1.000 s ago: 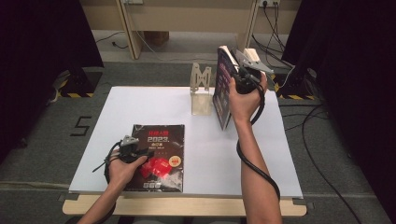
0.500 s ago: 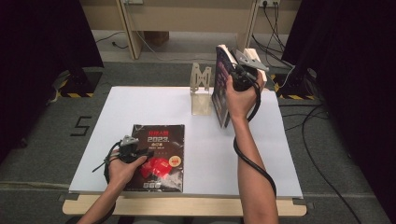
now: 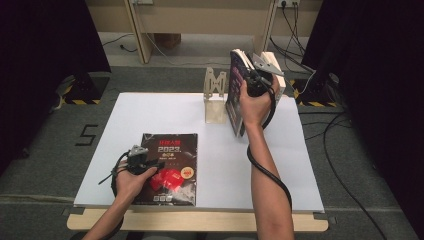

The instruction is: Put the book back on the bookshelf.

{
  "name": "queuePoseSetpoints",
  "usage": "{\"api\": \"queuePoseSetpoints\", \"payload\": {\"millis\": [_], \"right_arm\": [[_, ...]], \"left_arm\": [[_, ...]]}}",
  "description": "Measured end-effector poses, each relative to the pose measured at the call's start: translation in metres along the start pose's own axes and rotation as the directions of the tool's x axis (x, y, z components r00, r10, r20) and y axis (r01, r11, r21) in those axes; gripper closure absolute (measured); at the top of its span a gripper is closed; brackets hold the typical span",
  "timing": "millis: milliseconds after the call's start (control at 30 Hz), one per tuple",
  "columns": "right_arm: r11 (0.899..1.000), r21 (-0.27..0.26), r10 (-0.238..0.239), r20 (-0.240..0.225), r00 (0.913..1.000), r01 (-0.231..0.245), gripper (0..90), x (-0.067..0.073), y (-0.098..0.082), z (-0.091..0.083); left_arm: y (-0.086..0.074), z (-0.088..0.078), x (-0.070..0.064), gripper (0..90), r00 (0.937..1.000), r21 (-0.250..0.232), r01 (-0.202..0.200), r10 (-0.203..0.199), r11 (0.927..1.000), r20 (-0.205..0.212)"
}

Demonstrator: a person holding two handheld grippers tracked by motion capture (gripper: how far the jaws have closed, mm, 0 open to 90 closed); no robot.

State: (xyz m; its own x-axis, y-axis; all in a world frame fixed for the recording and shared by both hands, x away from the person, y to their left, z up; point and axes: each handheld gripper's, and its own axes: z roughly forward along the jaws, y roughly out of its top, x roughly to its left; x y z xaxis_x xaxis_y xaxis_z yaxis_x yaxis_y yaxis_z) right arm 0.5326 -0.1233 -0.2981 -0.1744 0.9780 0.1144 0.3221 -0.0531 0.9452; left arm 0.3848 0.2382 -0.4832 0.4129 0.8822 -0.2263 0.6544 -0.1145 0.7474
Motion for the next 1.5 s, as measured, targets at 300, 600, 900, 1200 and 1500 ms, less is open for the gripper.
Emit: {"api": "queuePoseSetpoints", "payload": {"millis": [300,600,900,1200,1500], "right_arm": [[1.000,0.002,-0.028,0.030,0.9992,0.027,82.9,0.001,-0.003,0.005],[0.999,0.019,-0.047,0.055,0.9974,0.046,82.6,0.003,-0.006,0.004],[0.998,0.031,-0.055,0.059,0.9968,0.053,80.5,-0.001,-0.004,-0.004],[0.997,0.003,-0.075,0.077,0.9942,0.075,77.1,-0.003,-0.004,-0.018],[0.997,0.034,-0.076,0.061,0.9952,0.074,78.6,-0.006,-0.009,-0.028]], "left_arm": [[0.000,0.000,-0.001,62.5,1.0000,-0.002,-0.002,0.002,1.0000,0.003],[-0.001,0.000,-0.001,62.4,1.0000,-0.002,-0.004,0.004,1.0000,0.003],[-0.001,0.001,-0.002,62.3,0.9999,-0.002,-0.008,0.008,1.0000,0.007],[-0.001,0.001,-0.003,62.3,0.9999,-0.001,-0.010,0.010,0.9999,0.007],[-0.002,0.001,-0.004,62.2,0.9999,-0.001,-0.010,0.010,0.9999,0.009]]}}
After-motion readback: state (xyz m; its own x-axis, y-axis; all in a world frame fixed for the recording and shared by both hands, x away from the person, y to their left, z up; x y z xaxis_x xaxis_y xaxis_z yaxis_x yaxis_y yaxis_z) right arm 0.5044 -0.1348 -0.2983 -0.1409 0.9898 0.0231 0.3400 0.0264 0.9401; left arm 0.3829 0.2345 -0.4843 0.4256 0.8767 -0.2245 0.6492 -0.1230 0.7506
